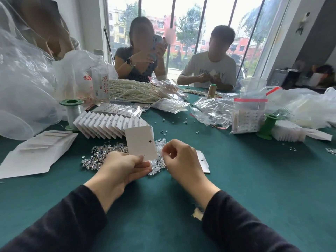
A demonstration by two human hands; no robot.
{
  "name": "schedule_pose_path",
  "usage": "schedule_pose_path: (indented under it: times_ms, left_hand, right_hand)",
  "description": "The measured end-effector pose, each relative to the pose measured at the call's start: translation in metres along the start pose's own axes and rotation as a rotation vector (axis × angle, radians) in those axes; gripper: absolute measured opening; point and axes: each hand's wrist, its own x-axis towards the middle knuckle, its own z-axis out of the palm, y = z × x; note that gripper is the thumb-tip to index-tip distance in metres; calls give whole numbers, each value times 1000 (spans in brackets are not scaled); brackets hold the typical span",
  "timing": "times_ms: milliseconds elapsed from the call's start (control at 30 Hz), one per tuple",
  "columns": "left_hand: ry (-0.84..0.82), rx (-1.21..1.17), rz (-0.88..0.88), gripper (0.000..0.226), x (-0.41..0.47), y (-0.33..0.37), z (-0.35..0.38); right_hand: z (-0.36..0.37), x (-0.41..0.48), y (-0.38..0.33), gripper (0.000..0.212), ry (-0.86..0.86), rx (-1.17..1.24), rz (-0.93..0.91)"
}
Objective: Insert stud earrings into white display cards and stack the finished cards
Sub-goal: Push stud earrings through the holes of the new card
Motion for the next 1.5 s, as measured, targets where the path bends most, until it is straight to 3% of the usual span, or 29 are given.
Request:
schedule_pose_path:
  times_ms: [200, 700, 1167, 1500]
  left_hand:
    - [43, 78, 48, 11, 2, -5, 5]
    - [25, 168, 125, 14, -4, -8, 9]
    - [15, 158, 135, 26, -6, -9, 9]
    - [25, 163, 130, 22, -6, -8, 11]
  right_hand:
    - [-2, -7, -10, 8, 76, 14, -21]
    - [15, -14, -21, 6, 26, -12, -175]
    - [22, -15, -16, 6, -3, 6, -142]
    - [22, -15, -15, 9, -3, 35, -100]
